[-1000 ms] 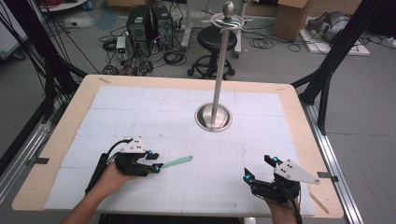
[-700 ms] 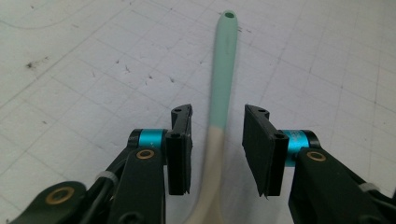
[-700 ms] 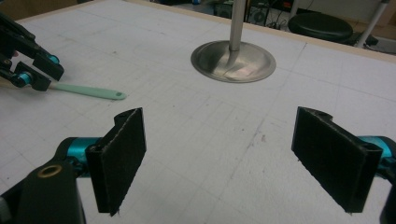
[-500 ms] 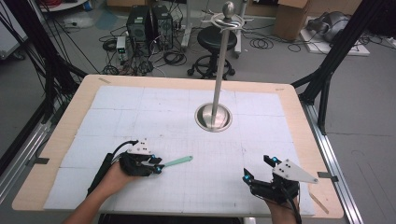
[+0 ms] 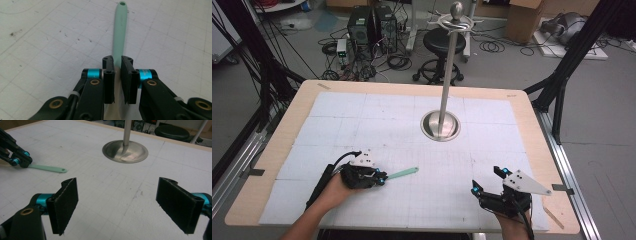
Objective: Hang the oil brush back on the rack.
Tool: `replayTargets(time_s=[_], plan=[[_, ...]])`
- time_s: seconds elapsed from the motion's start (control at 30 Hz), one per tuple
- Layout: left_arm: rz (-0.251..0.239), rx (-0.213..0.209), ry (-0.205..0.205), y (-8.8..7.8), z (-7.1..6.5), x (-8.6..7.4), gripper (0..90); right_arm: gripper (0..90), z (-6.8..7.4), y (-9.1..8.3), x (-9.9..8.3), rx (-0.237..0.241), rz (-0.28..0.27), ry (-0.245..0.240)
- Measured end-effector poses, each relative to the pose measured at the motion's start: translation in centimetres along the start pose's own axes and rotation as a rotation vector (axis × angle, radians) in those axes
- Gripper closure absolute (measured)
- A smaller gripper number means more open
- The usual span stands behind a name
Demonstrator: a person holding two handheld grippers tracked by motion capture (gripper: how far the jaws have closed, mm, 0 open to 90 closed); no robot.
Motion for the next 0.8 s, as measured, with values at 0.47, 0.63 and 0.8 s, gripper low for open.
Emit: replayTargets(time_s=[0.47,0.63,0.8], plan=[[-0.065,-0.016,-0.077,-0.5,-0.2,0.7,82.1,16.9,0.0,0.0,-0.2,0.017,-0.003,0.021],[-0.191,-0.034,-0.103,-1.7,-0.8,2.3,82.0,16.9,0.1,-0.1,-0.2,0.024,-0.01,0.025],[-0.334,-0.074,-0.096,-2.9,-1.9,3.9,81.9,16.8,1.5,0.1,0.9,0.129,-0.074,0.035]])
Point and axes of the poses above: each handheld gripper's, and its own axes: y roughly forward along the jaws, x roughly out of its top, z roughly to its left, the point moved 7 cm from there along y, roughly forward along the jaws, and after that the axes turned 11 degrees about -z, right-handed, at the moved point
